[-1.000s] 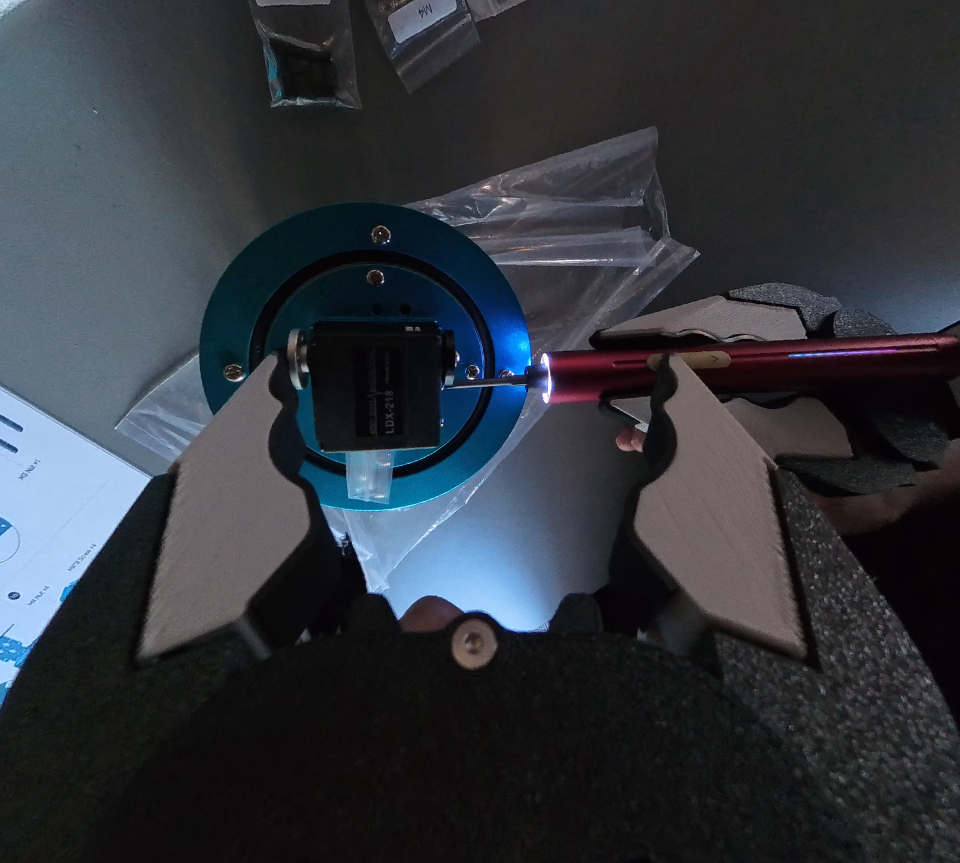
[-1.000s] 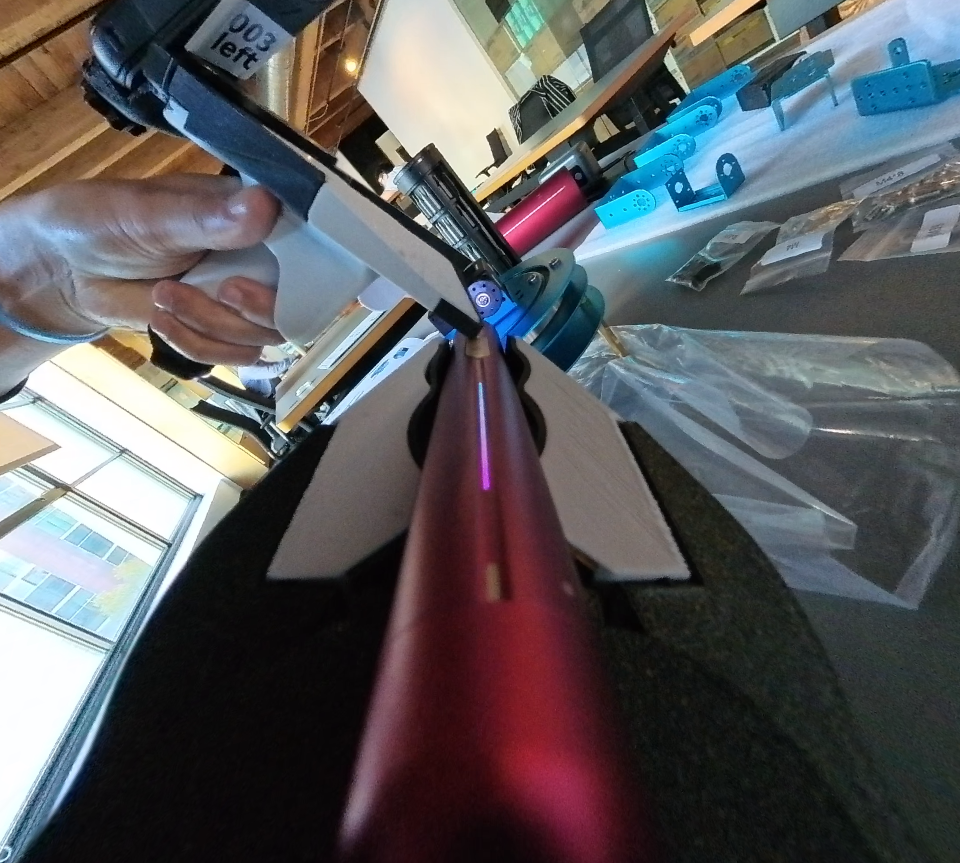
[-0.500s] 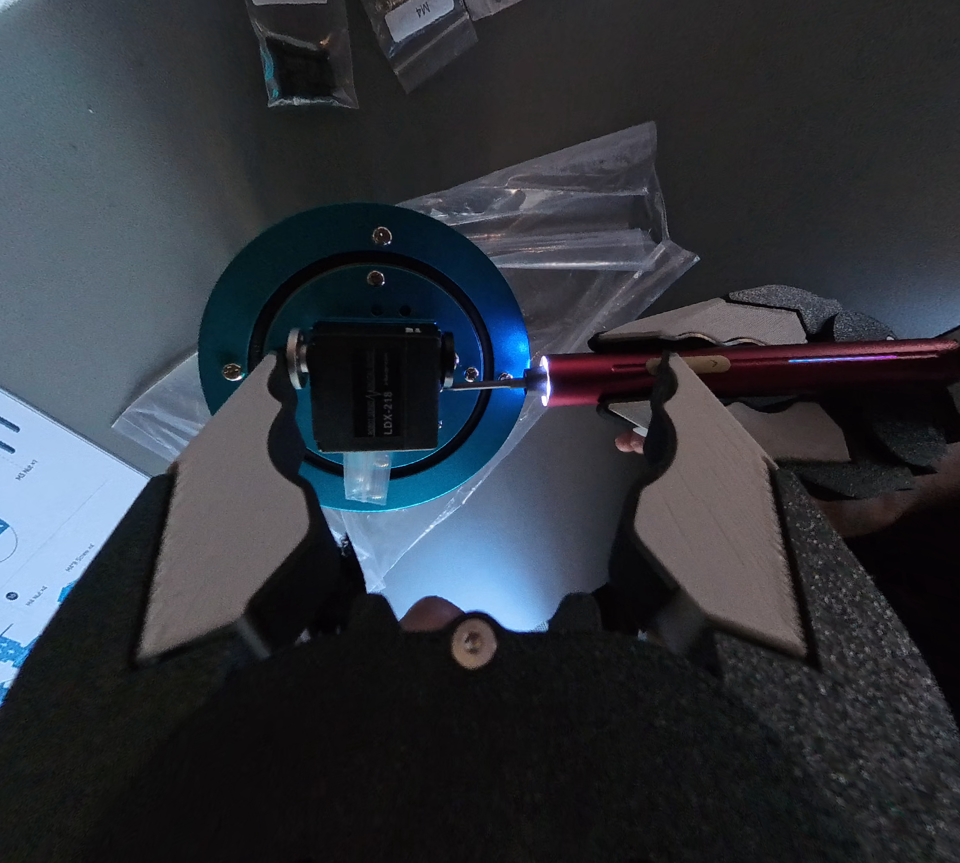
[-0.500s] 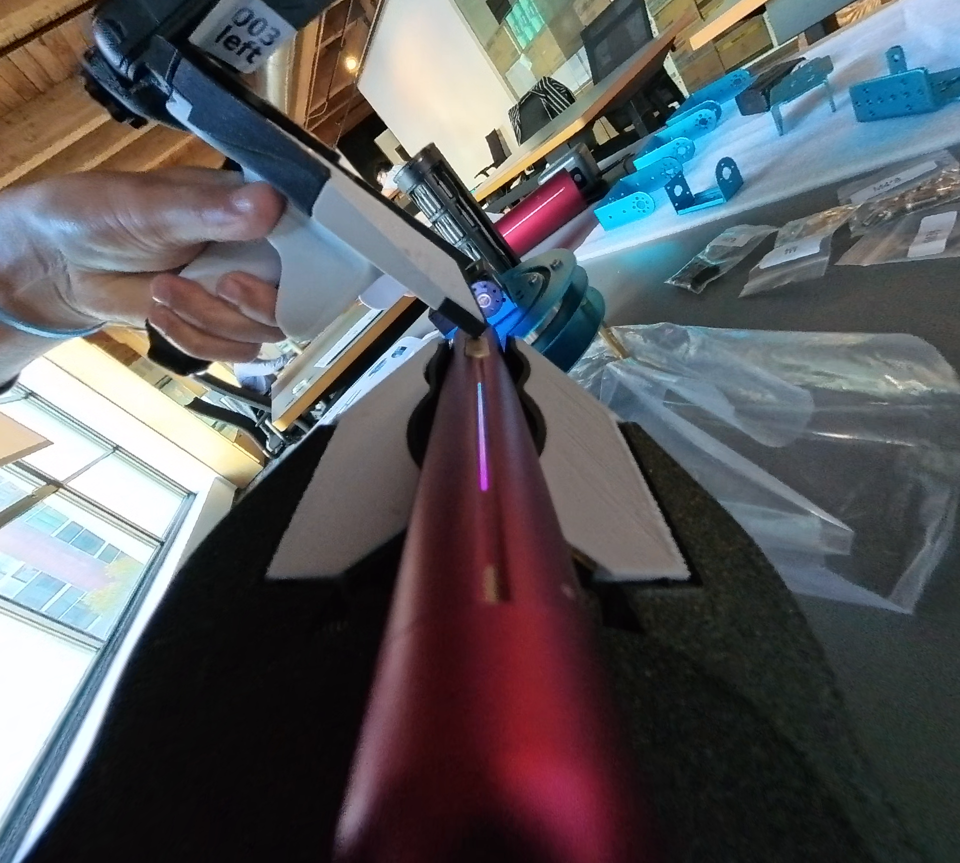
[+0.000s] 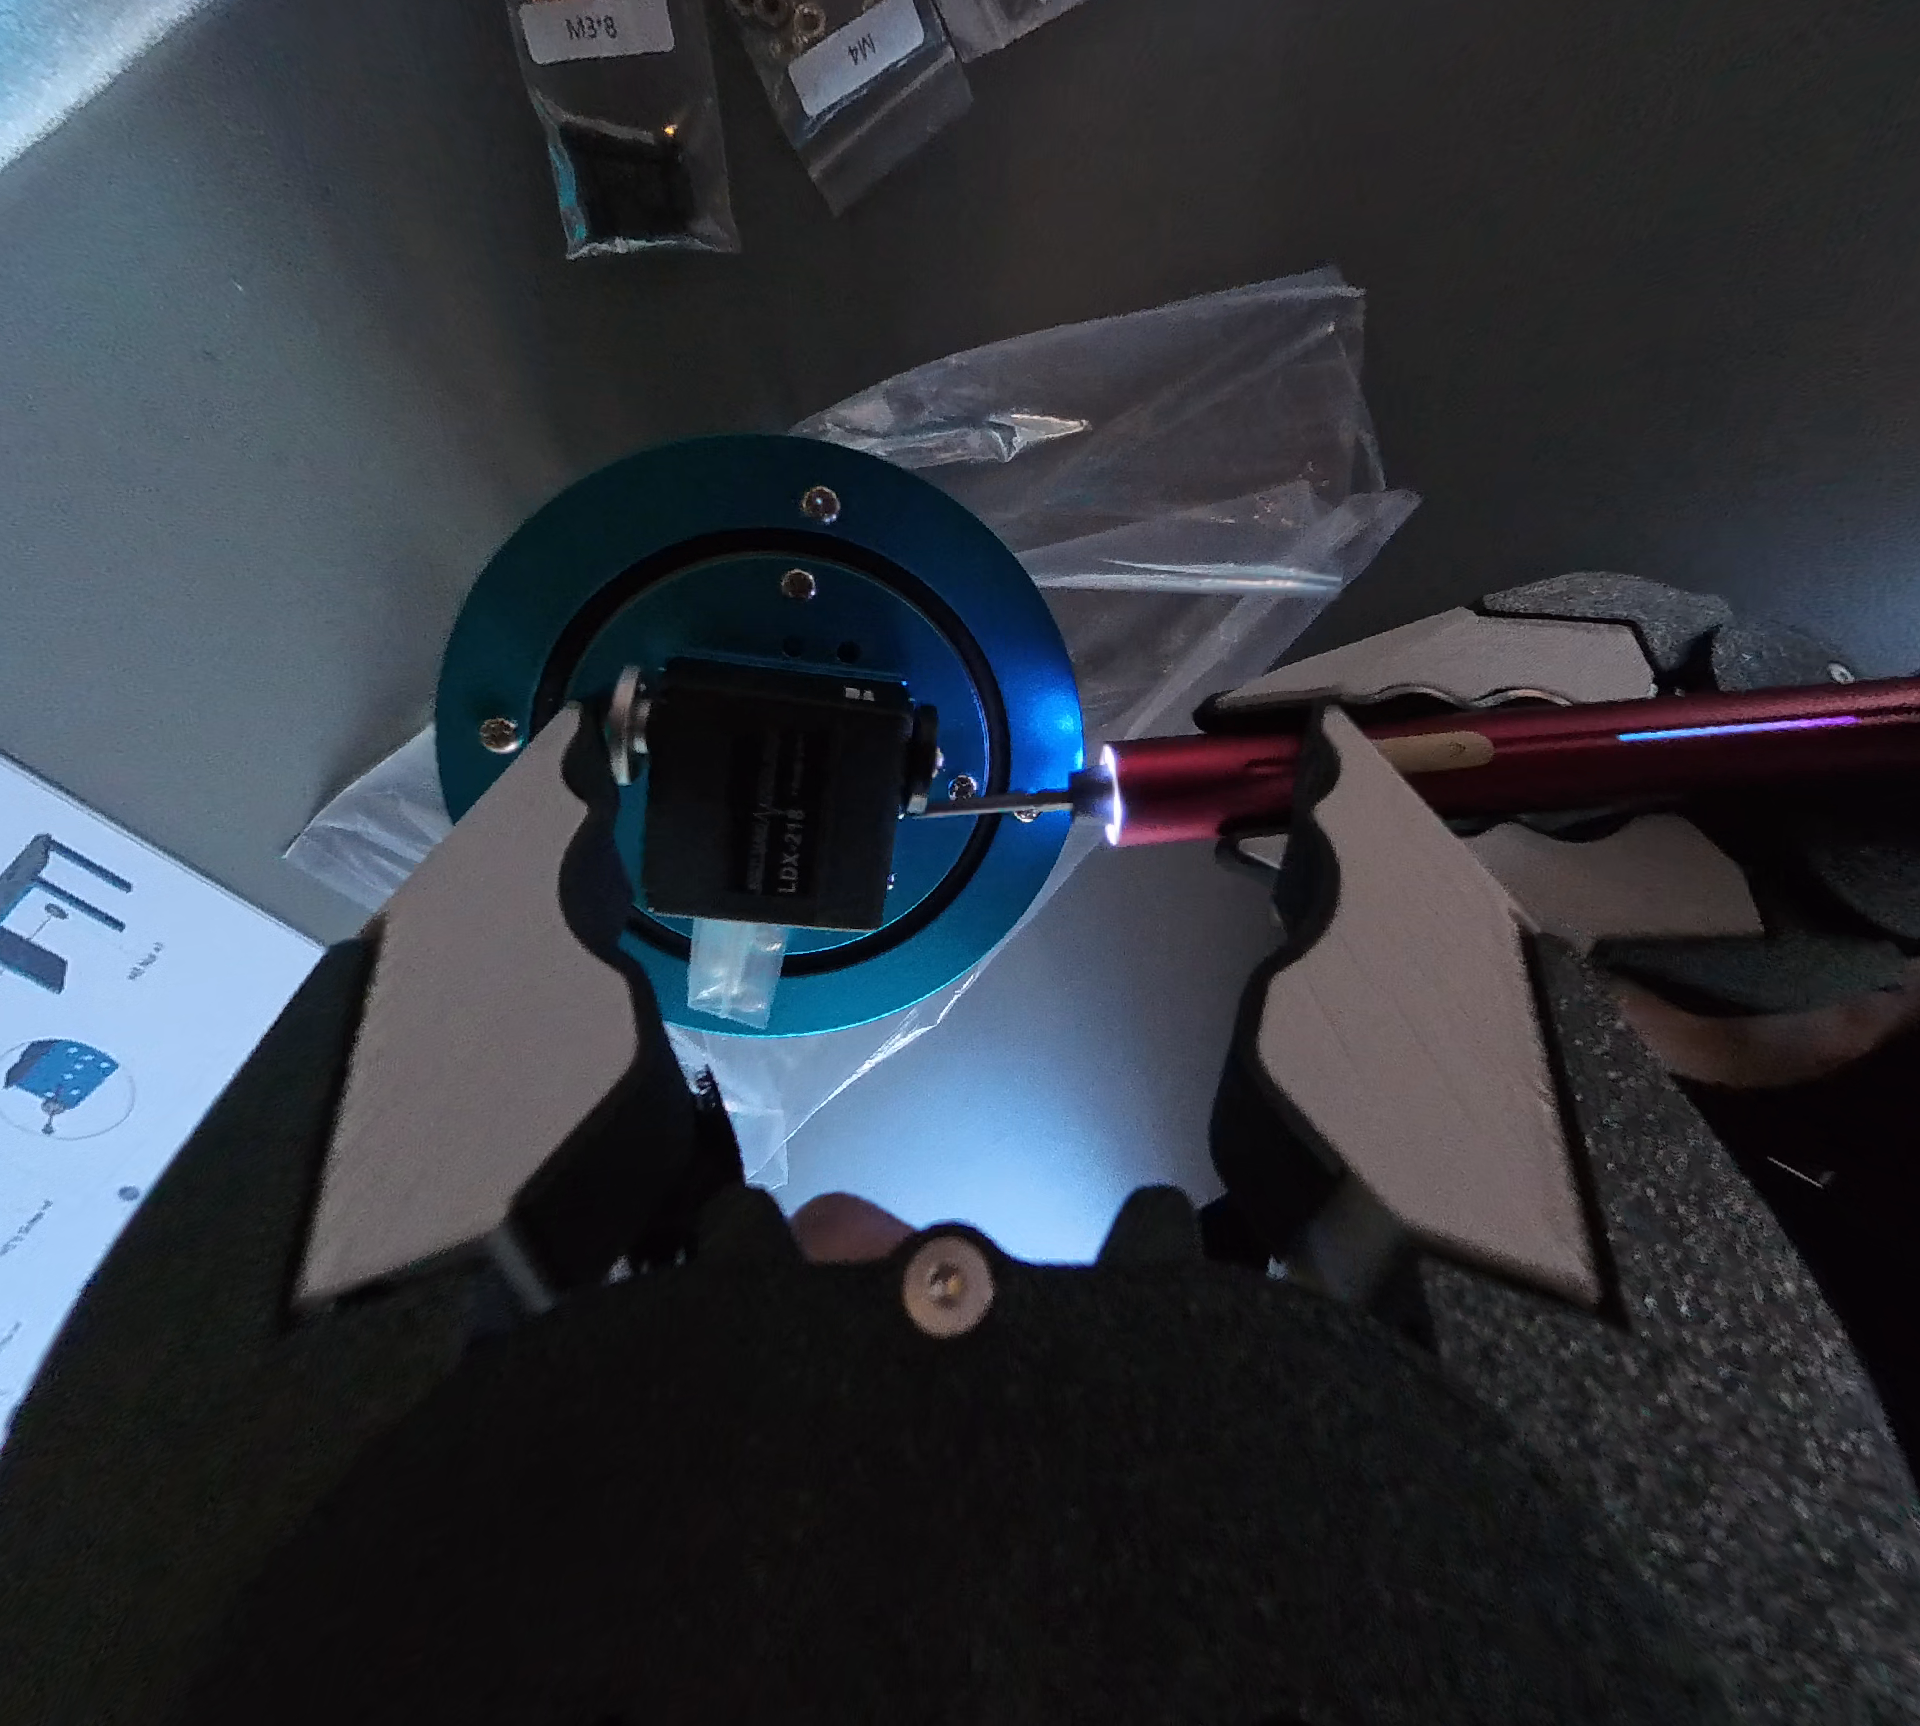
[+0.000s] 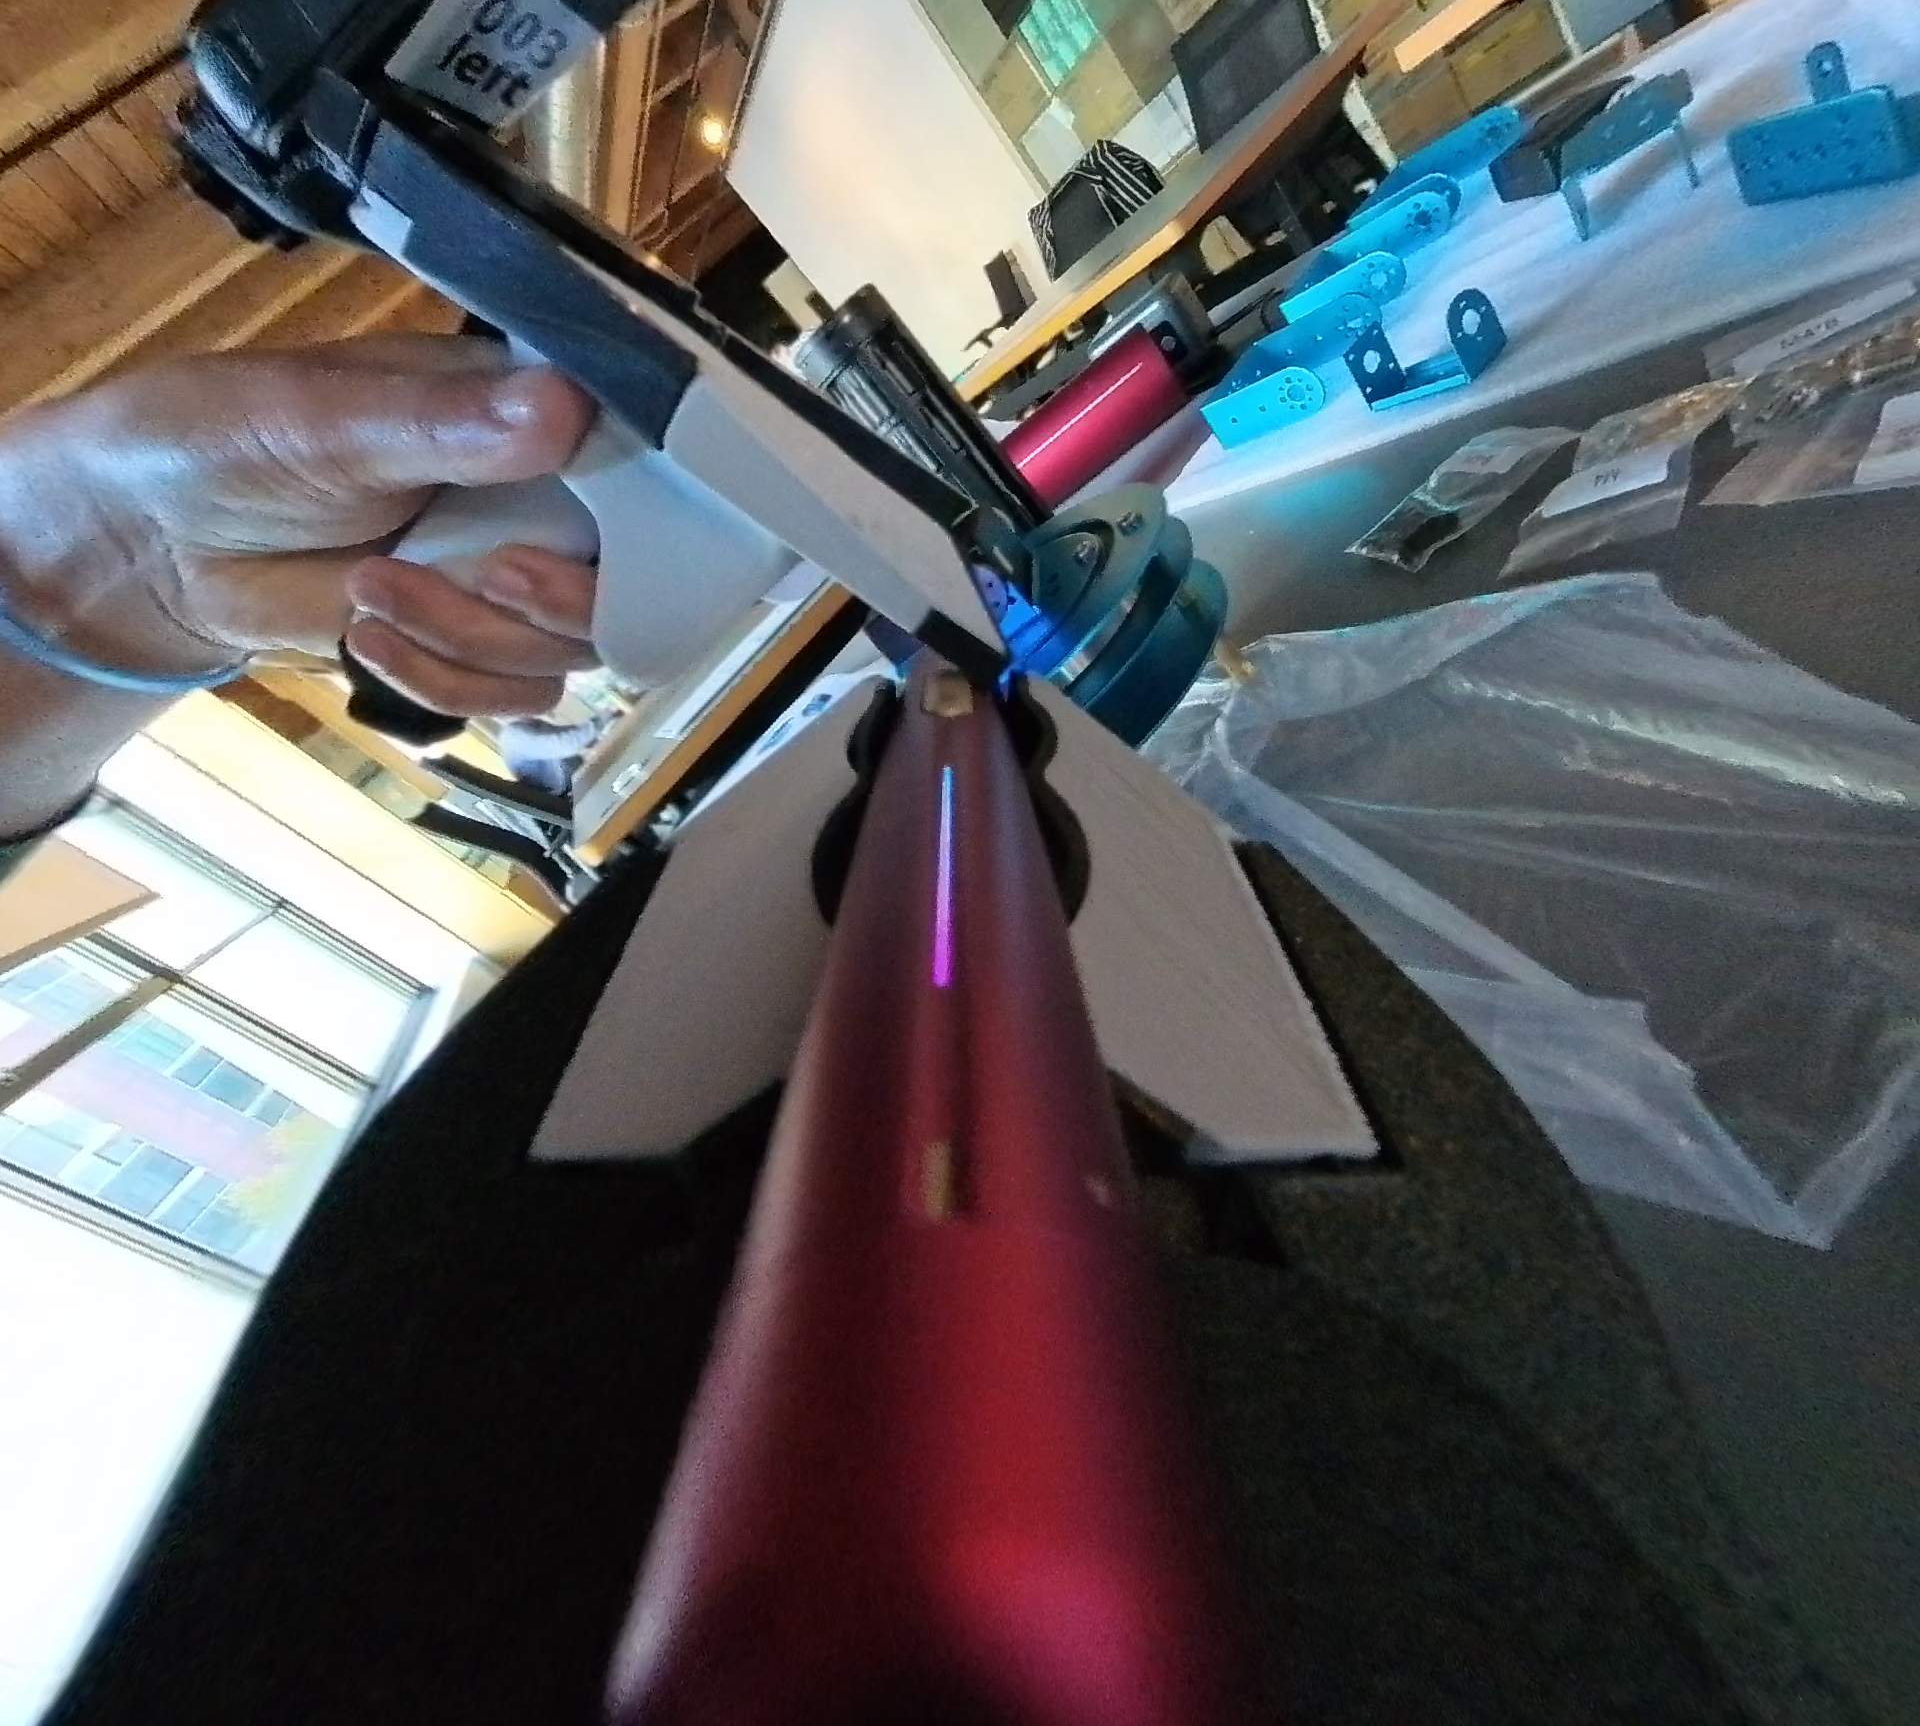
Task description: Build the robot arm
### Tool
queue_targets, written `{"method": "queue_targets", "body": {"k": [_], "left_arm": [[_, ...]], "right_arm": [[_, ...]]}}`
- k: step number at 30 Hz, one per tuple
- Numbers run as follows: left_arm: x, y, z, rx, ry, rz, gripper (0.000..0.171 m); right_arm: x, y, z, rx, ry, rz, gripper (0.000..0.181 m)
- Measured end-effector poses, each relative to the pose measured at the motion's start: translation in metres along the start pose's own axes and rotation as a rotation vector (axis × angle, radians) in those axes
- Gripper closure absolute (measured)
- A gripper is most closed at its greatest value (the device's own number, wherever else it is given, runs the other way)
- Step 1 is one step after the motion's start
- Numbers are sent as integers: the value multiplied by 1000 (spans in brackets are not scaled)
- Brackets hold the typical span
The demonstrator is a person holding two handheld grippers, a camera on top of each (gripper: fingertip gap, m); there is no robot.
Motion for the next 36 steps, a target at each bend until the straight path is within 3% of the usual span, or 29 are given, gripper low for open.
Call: {"method": "queue_targets", "body": {"k": [2, 5, 7, 9, 14, 17, 20, 22, 25, 28, 36], "left_arm": [[5, 9, 4, -32, 12, -27, 52], [21, 40, 6, -192, 30, -38, 74], [31, 61, -4, -321, -2, -13, 91], [41, 64, -25, -386, -23, 42, 96], [39, 24, -85, -452, -19, 113, 105], [18, -2, -110, -508, -25, 41, 135], [18, -42, -128, -417, -24, 104, 134], [29, -56, -131, -392, 2, 168, 145], [33, -63, -132, -402, 38, 151, 154], [32, -66, -136, -399, 25, 142, 170], [20, -64, -160, -380, 10, -30, 166]], "right_arm": [[-3, 7, 5, -28, -56, 27, 160], [-4, 24, 8, -23, -71, 44, 160], [-2, 42, 17, -38, 20, 35, 161], [7, 58, 31, -29, 158, 80, 160], [10, 67, 31, 297, 576, 135, 160], [-12, 62, 22, 464, 779, 79, 160], [-38, 55, 4, 639, 906, 37, 159], [-44, 53, 0, 676, 873, 44, 159], [-52, 57, -20, 788, 790, 70, 159], [-47, 65, -28, 795, 708, 105, 159], [-27, 85, -47, 858, 526, 202, 160]]}}
Point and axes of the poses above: each gripper's, where its closed fingertips meet, y back along the fingers, z out of its top, x = y × z across the jaws, the point moved 1 cm from there along y, back along the fingers, and after that the axes turned 13 degrees about x, right-handed, at the moved point
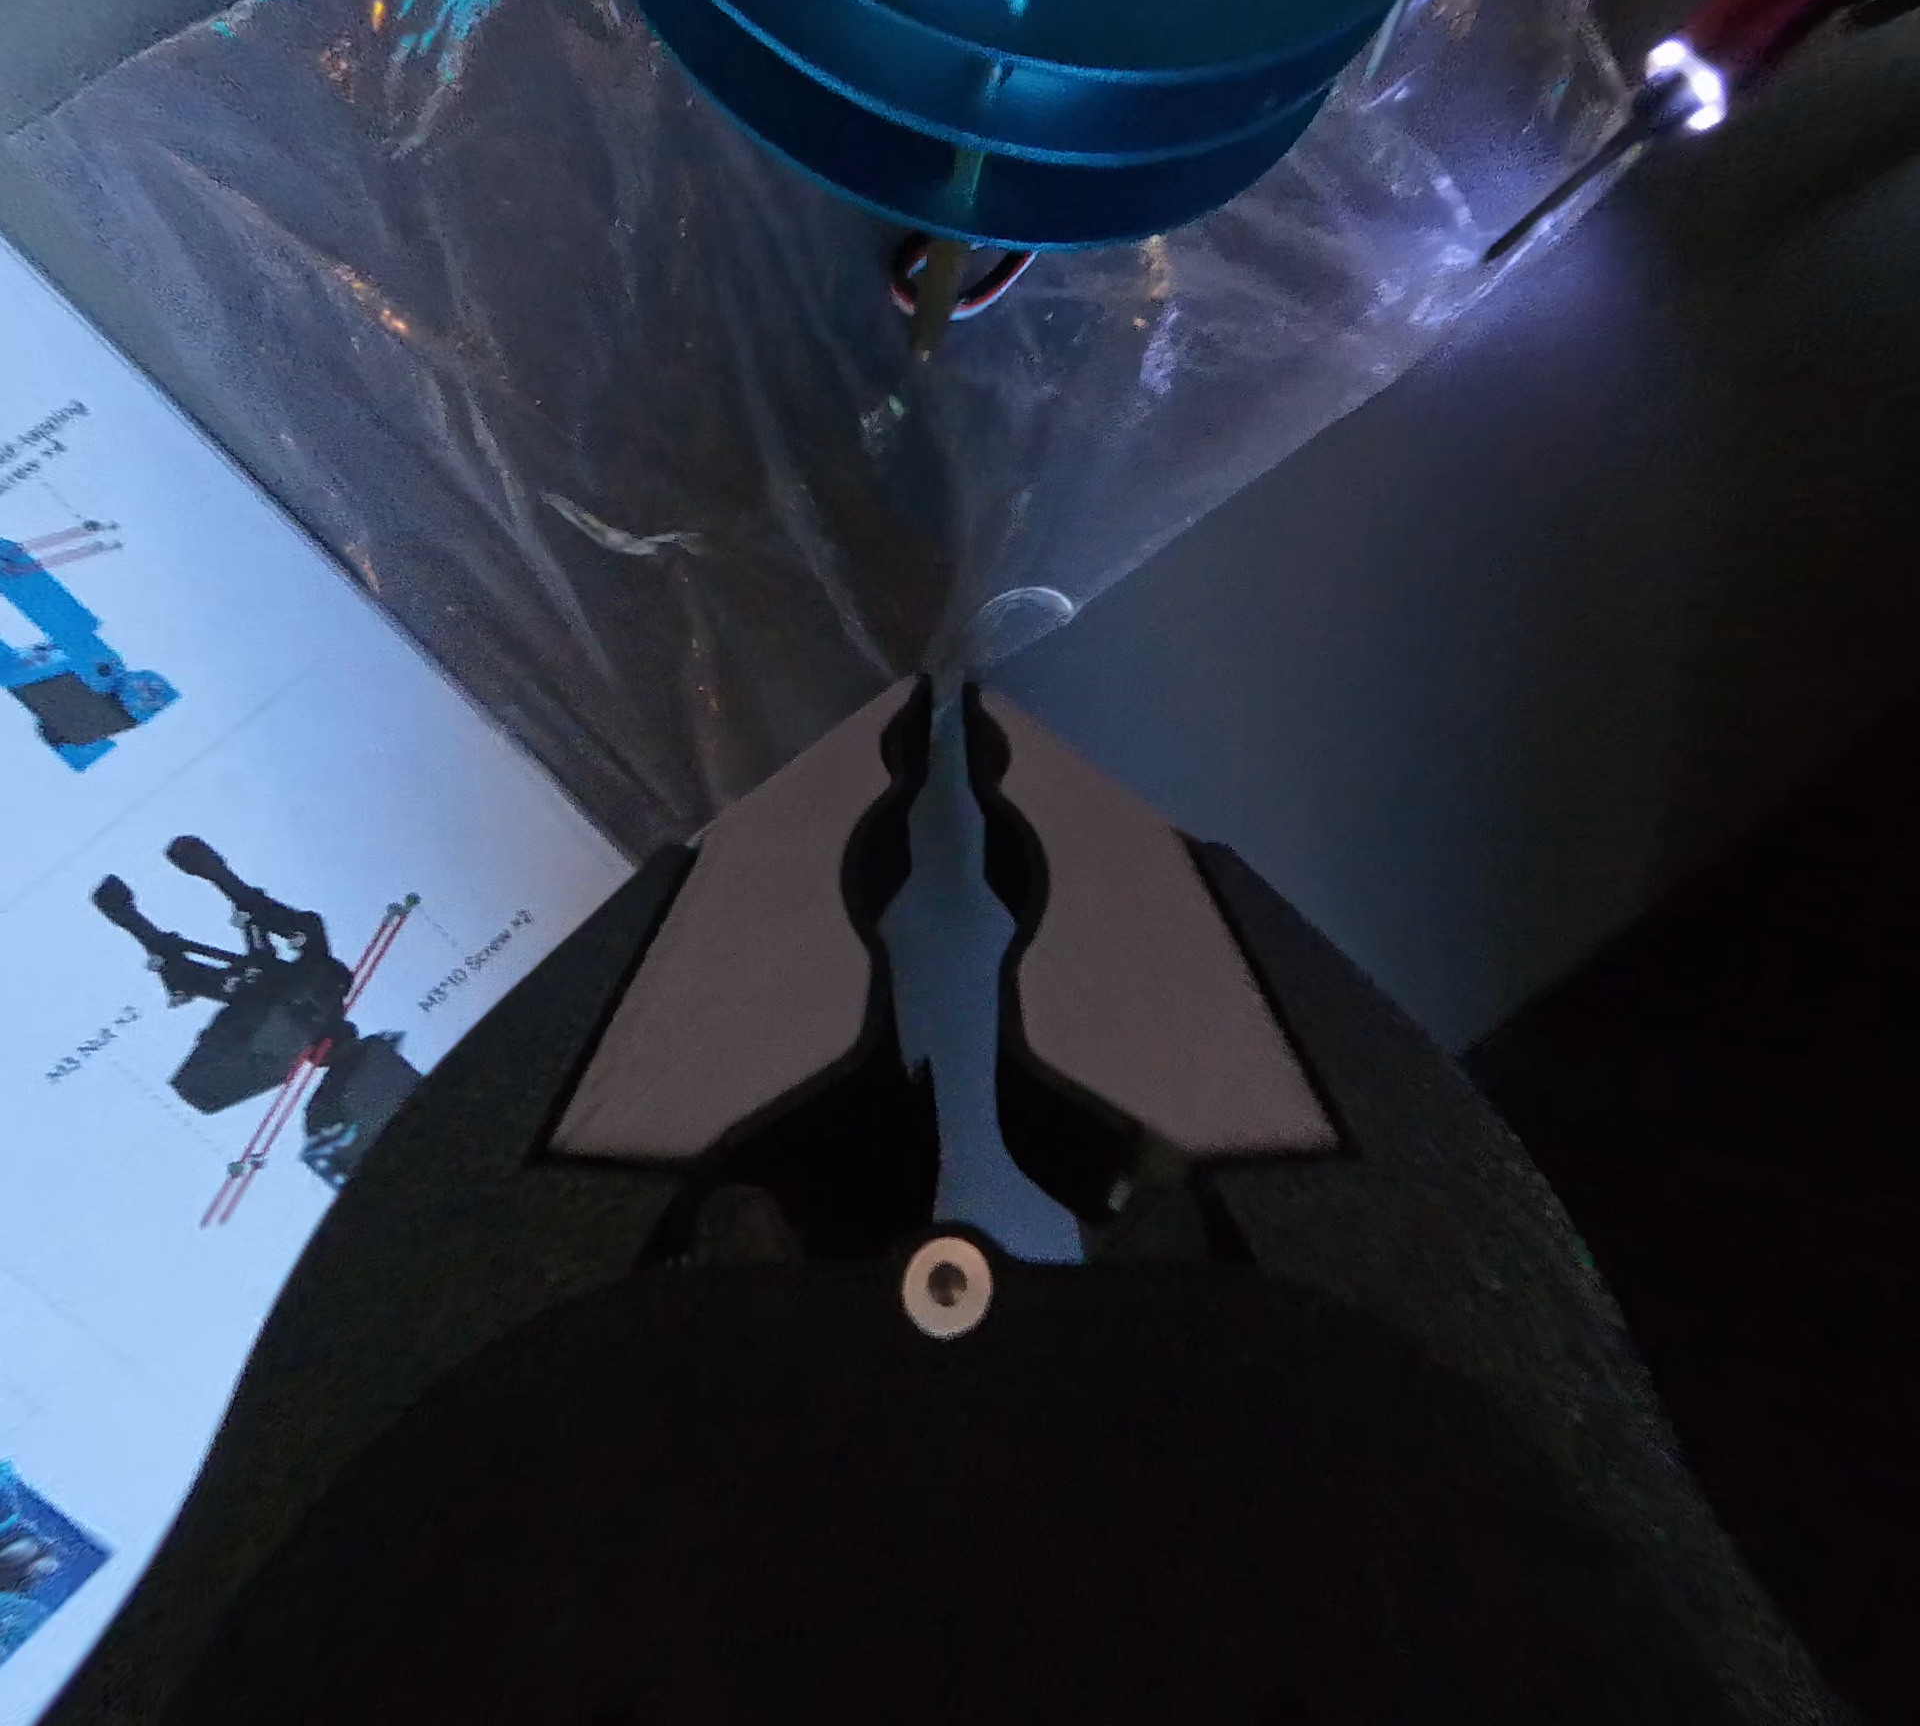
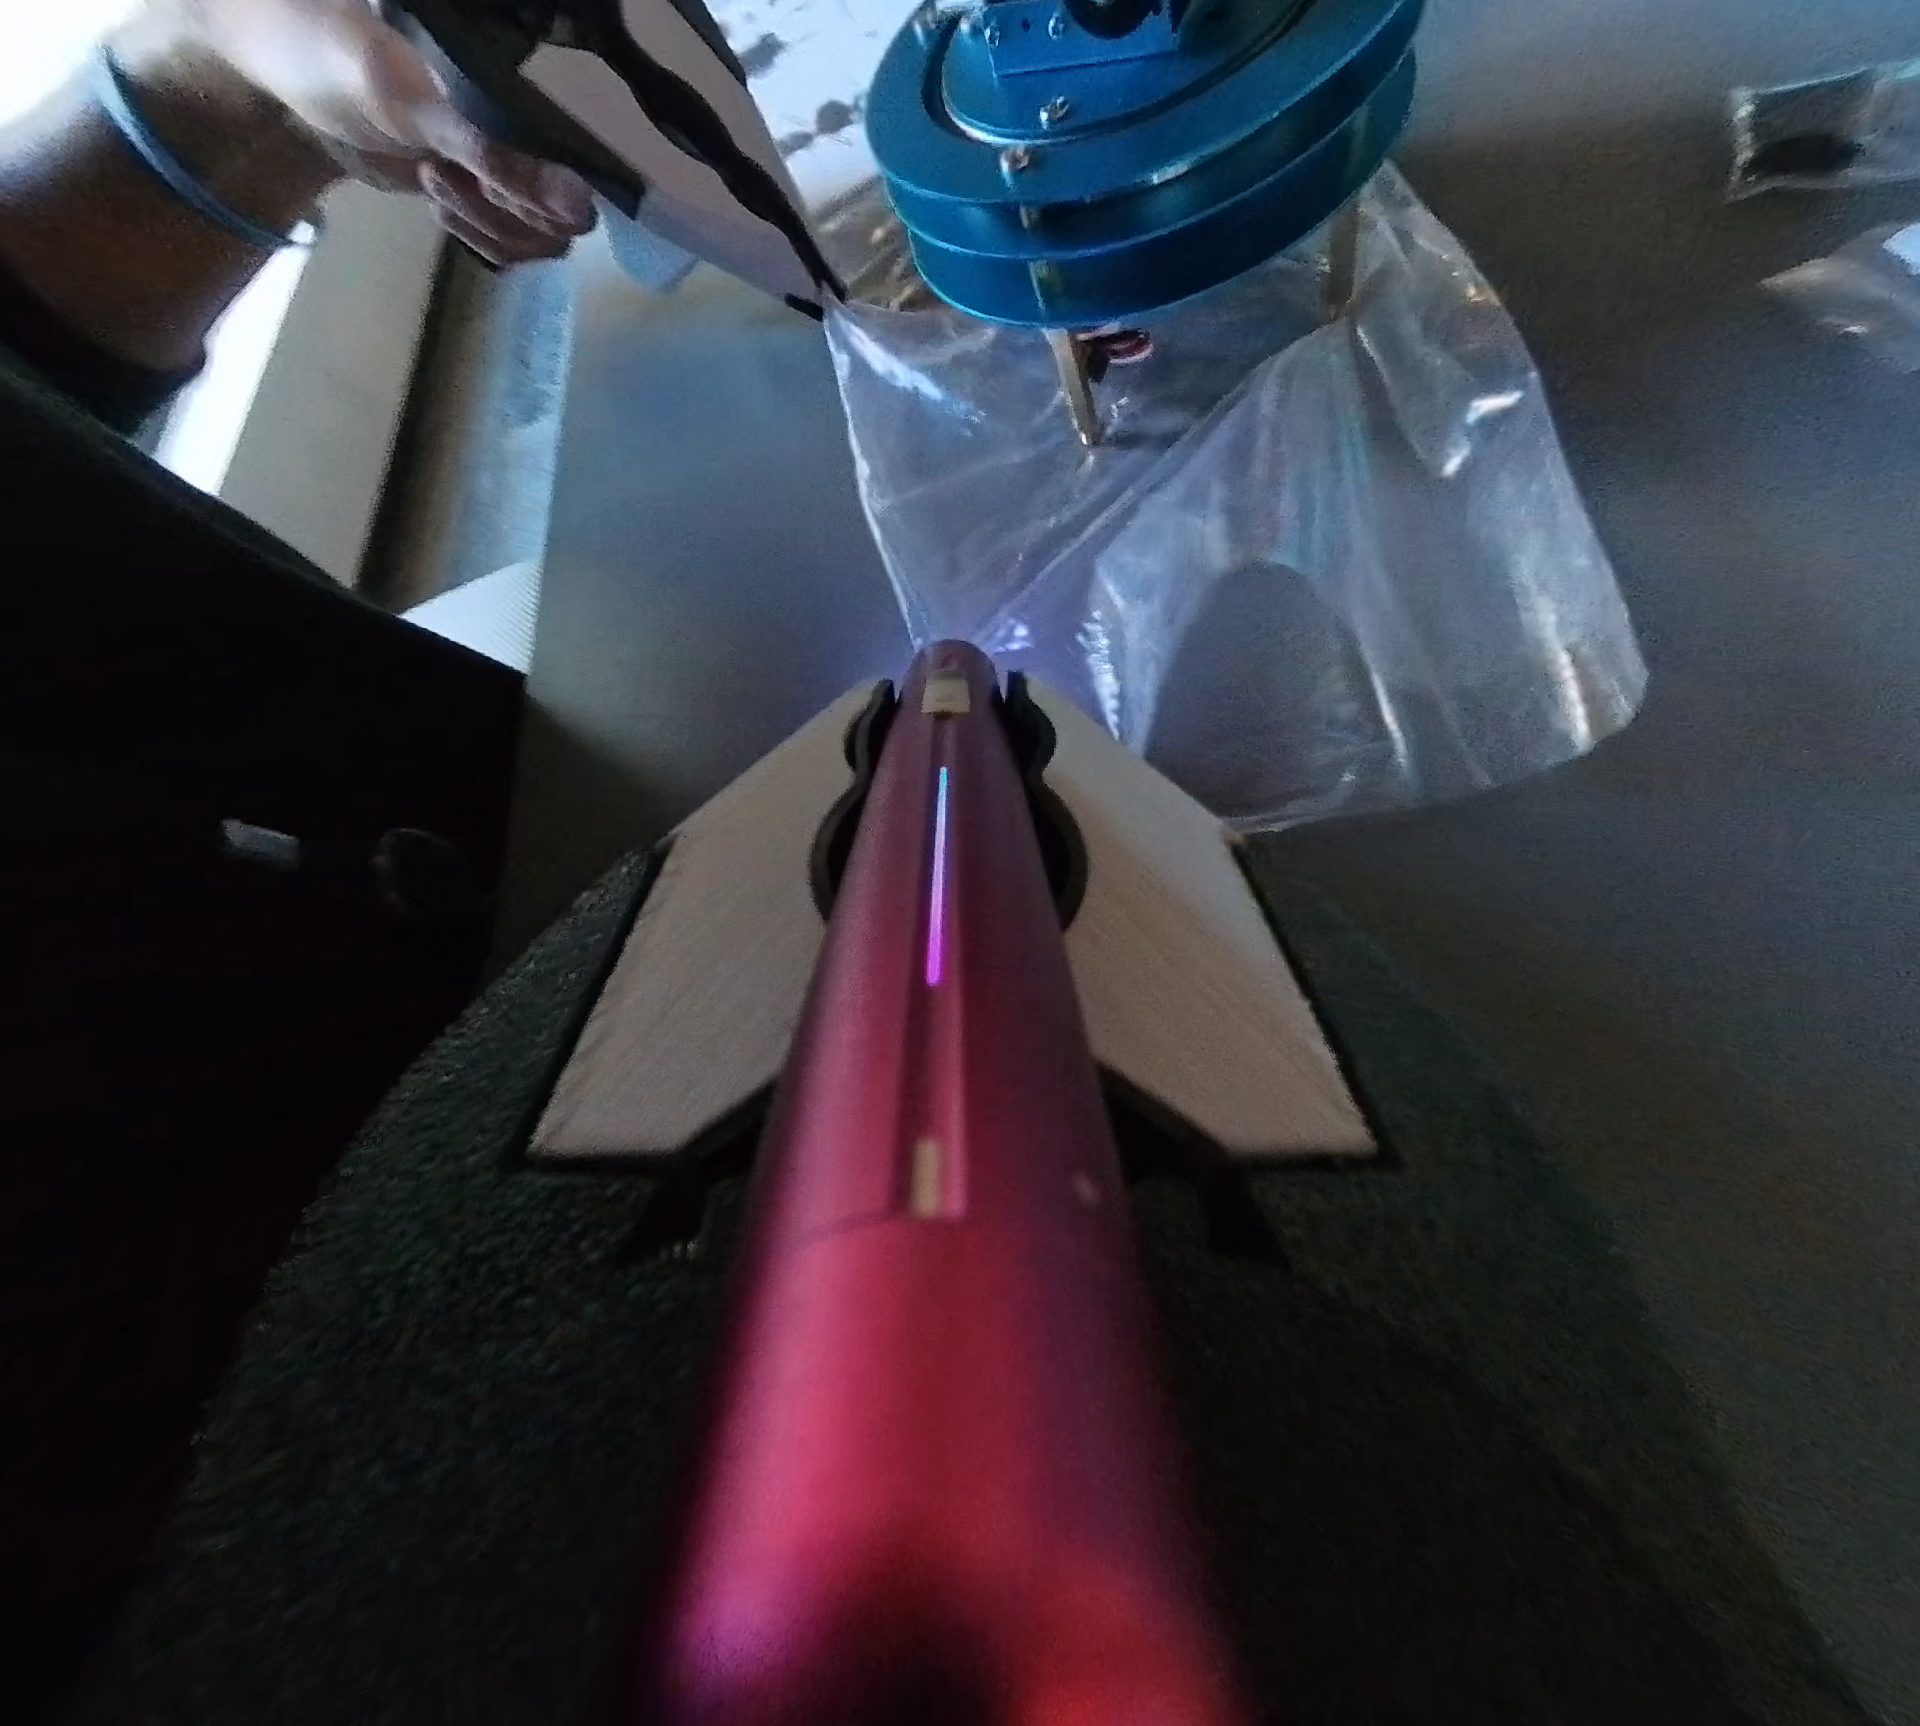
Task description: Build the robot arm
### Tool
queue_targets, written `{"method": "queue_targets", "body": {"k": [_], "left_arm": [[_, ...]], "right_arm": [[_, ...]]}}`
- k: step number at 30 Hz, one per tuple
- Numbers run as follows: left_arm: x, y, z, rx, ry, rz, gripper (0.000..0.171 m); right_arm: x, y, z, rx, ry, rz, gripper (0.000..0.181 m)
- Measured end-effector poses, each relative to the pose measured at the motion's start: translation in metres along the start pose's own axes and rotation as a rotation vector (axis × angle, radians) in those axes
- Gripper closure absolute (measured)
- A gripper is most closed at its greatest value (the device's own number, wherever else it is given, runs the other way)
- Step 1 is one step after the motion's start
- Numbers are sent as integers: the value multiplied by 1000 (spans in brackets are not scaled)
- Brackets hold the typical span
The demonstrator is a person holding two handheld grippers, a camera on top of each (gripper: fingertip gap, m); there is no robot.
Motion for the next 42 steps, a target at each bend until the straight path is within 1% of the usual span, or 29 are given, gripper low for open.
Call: {"method": "queue_targets", "body": {"k": [1, 2, 3, 4, 5, 6, 7, 8, 10, 11, 14, 15, 16, 17, 18, 20, 21, 22, 23, 25, 26, 27, 30, 33, 34, 36, 39, 40, 42], "left_arm": [[-5, 5, 1, -14, 10, -57, 158], [-11, 15, 7, -53, 20, -109, 148], [-13, 27, 20, -124, 34, -132, 143], [-14, 42, 37, -216, 53, -141, 143], [-15, 58, 55, -318, 83, -149, 140], [-13, 70, 74, -414, 109, -136, 124], [-8, 75, 91, -477, 125, -70, 110], [-3, 73, 103, -497, 117, 19, 110], [-4, 60, 120, -469, 50, 135, 107], [-6, 55, 126, -458, 28, 159, 109], [-18, 41, 133, -419, -30, 102, 118], [-20, 40, 136, -423, -30, 91, 120], [-19, 41, 139, -435, -29, 91, 125], [-19, 41, 141, -441, -30, 93, 133], [-17, 41, 142, -441, -36, 101, 136], [-17, 40, 142, -435, -40, 80, 134], [-15, 41, 142, -427, -32, 80, 130], [-14, 40, 141, -416, -39, 85, 120], [-15, 39, 139, -403, -58, 77, 116], [-17, 32, 137, -367, -72, 53, 116], [-19, 27, 135, -344, -85, 37, 120], [-15, 26, 136, -342, -95, 69, 128], [-15, 27, 136, -323, -133, 73, 128], [-16, 27, 135, -334, -208, 123, 129], [-19, 28, 135, -334, -224, 119, 129], [-22, 27, 134, -337, -222, 85, 129], [-21, 27, 136, -362, -146, -3, 128], [-21, 27, 135, -361, -155, 2, 128], [-22, 26, 135, -346, -211, 59, 128]], "right_arm": [[3, 3, 4, -20, -15, 35, 160], [7, 10, 12, -50, -37, 84, 159], [10, 20, 22, -88, -42, 134, 160], [10, 32, 34, -136, -26, 157, 159], [6, 44, 46, -180, -3, 154, 159], [-2, 52, 55, -206, 21, 131, 159], [-13, 55, 61, -211, 49, 93, 162], [-25, 55, 64, -214, 74, 45, 160], [-44, 50, 72, -261, 109, -37, 160], [-46, 46, 75, -285, 121, -34, 160], [-43, 36, 77, -327, 136, 27, 159], [-41, 35, 76, -334, 140, 40, 160], [-39, 33, 74, -328, 145, 59, 160], [-37, 31, 70, -317, 148, 74, 160], [-36, 30, 68, -308, 147, 75, 160], [-35, 29, 63, -297, 150, 76, 160], [-34, 30, 61, -295, 150, 81, 160], [-33, 31, 60, -297, 149, 81, 160], [-33, 31, 60, -298, 150, 80, 160], [-31, 32, 59, -292, 153, 82, 160], [-31, 32, 59, -291, 156, 76, 160], [-31, 33, 59, -293, 159, 70, 160], [-30, 35, 59, -295, 160, 76, 160], [-31, 35, 60, -299, 162, 60, 160], [-31, 35, 60, -293, 161, 65, 160], [-31, 34, 59, -289, 159, 64, 160], [-30, 33, 59, -288, 150, 80, 160], [-30, 33, 59, -288, 149, 79, 160], [-31, 32, 58, -285, 151, 72, 160]]}}
Point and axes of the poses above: each gripper's, where its closed fingertips meet, y back along the fingers, z out of its top, x = y × z across the jaws, the point moved 1 cm from there along y, back along the fingers, and after that the axes turned 13 degrees about x, right-handed, at the moved point
